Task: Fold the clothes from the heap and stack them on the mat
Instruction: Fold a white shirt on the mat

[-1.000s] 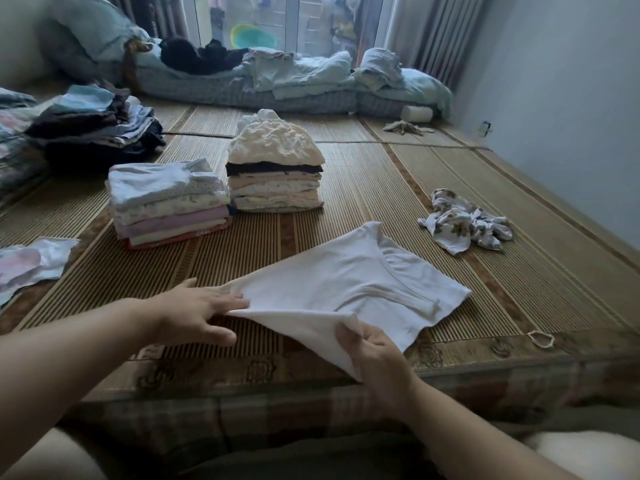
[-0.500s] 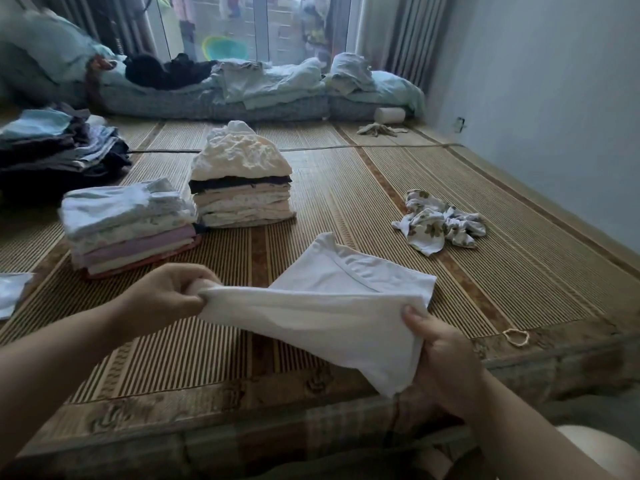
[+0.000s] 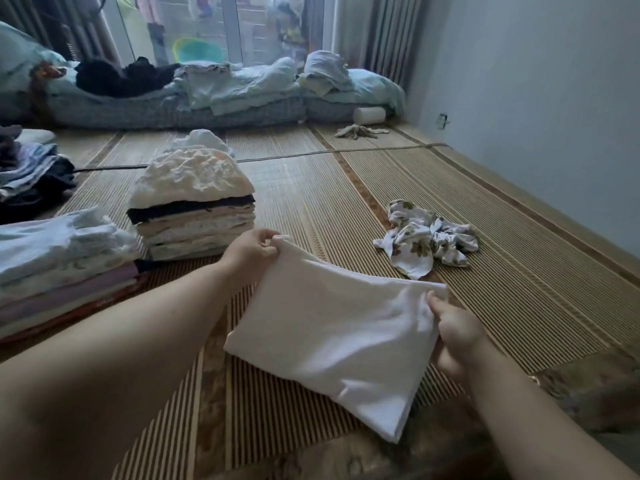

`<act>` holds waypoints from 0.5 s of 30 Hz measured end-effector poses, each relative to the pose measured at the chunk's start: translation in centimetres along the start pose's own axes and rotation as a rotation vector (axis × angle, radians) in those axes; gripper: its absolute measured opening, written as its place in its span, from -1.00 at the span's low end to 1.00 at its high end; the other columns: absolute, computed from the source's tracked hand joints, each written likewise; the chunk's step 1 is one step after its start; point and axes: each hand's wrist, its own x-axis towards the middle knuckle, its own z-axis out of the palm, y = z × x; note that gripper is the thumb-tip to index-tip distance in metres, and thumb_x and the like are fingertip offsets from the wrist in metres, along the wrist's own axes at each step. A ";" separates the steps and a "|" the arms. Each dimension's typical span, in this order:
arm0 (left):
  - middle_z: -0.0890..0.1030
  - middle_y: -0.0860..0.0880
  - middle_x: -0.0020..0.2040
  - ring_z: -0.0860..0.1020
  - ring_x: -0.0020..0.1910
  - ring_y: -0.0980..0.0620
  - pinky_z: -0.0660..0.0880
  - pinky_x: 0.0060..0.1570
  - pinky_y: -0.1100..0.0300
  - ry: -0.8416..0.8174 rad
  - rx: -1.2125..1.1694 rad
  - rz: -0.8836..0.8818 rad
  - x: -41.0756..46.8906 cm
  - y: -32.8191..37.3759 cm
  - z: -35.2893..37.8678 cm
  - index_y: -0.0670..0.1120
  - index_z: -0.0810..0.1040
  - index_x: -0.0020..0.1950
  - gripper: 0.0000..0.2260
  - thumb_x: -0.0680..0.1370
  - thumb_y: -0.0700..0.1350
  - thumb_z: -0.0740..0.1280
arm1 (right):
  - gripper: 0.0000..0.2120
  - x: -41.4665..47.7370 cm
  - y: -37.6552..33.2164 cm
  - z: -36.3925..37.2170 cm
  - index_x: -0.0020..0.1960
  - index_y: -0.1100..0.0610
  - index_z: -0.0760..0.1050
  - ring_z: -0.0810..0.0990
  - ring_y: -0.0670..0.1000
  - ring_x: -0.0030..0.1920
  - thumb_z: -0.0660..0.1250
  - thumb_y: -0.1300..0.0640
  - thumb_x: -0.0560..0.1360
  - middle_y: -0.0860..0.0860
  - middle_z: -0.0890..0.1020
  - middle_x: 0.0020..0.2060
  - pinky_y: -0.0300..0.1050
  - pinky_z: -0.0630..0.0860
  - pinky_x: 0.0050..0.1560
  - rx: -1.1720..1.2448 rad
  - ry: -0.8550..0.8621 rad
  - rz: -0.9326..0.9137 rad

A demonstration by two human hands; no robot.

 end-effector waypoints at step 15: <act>-0.39 0.12 0.52 -0.44 0.46 0.05 -0.20 0.48 -0.14 -0.462 0.868 0.216 -2.5 -8.9 4.0 0.34 -0.19 0.49 -0.36 0.47 0.44 -0.04 | -0.09 -3.5 10.6 6.2 0.49 -0.16 -0.41 -0.67 0.08 0.32 -0.21 -0.57 0.30 0.01 -0.56 0.39 0.29 -0.50 0.27 -1.706 -0.183 -0.350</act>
